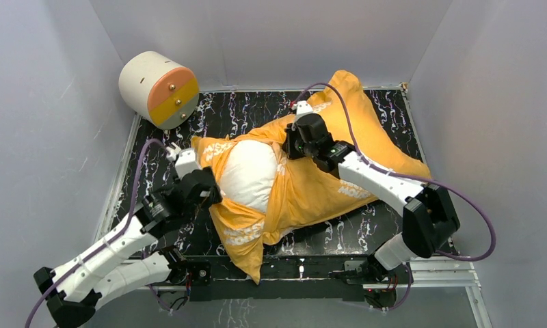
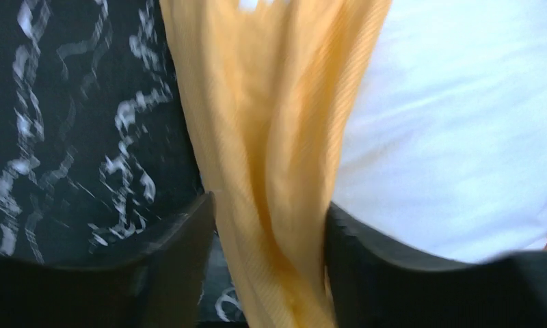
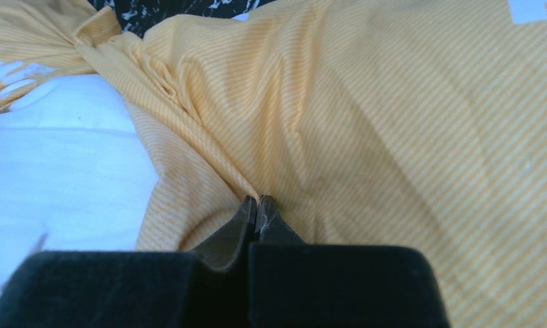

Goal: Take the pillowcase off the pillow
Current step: Remove the pillow from the pillowcase.

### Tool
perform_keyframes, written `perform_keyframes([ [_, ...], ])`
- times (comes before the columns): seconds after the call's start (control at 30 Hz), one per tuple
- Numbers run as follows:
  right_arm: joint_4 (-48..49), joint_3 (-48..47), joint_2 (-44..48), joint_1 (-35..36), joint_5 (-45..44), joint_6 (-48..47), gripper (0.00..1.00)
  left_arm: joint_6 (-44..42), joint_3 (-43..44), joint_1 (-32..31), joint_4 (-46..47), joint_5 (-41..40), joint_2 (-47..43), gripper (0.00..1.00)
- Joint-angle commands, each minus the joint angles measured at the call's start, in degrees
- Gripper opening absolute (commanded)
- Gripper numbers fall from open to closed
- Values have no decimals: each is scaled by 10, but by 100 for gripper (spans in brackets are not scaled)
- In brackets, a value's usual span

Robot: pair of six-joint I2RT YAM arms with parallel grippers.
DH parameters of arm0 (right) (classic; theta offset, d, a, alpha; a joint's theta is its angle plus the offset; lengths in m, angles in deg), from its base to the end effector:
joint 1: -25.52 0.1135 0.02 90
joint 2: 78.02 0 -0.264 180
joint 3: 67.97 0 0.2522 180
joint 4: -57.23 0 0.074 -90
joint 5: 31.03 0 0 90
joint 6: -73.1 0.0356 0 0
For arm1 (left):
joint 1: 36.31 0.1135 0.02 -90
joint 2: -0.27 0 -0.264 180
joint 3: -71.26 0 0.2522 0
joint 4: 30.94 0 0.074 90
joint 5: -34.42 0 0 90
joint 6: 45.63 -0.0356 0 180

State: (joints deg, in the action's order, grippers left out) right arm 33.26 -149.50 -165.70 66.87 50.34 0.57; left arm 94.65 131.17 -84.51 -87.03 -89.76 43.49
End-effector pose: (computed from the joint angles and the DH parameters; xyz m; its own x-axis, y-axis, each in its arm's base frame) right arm 0.2697 0.2302 0.2955 -0.5262 -0.0677 -0.8477 -0.4170 0.8893 0.1878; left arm 0.1143 -0.0978 0.3011 -0.5222 -0.3707 -0.7681 -0.1162 0.9231 -0.3665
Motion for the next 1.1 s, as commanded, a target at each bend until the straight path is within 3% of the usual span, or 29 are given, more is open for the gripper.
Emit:
perform_keyframes([
  [0.0,-11,101,47,-7,72,83,0,-167,141,2,0,-59,117,67],
  [0.03,-6,111,56,-7,71,88,0,-185,158,2,5,-66,139,78],
  [0.07,-1,117,64,-7,73,97,0,-199,174,2,10,-76,159,81],
  [0.17,4,118,74,-7,91,110,0,-244,211,15,33,-78,210,80],
  [0.23,0,111,74,-7,102,114,0,-281,227,42,56,-23,235,79],
  [0.37,-19,87,71,-7,93,111,0,-263,248,98,15,36,279,73],
  [0.47,-39,71,74,-7,80,95,0,-285,225,125,46,59,272,64],
  [0.57,-51,69,87,-7,41,87,0,-315,220,160,67,100,277,48],
  [0.6,-53,70,92,-7,32,86,0,-325,222,174,67,126,286,39],
  [0.67,-57,74,102,-7,12,85,0,-342,226,194,65,155,303,7],
  [0.7,-64,76,106,-7,-12,91,0,-343,226,203,63,142,306,0],
  [0.77,-95,73,108,-10,-95,114,0,-334,217,238,70,124,299,0],
  [0.83,-131,67,104,-25,-138,126,0,-314,197,305,89,172,279,0],
  [0.93,-130,66,102,-55,-90,103,0,-275,138,395,114,274,257,0],
  [1.07,-99,59,119,-56,-13,90,0,-235,35,429,171,433,244,0],
])
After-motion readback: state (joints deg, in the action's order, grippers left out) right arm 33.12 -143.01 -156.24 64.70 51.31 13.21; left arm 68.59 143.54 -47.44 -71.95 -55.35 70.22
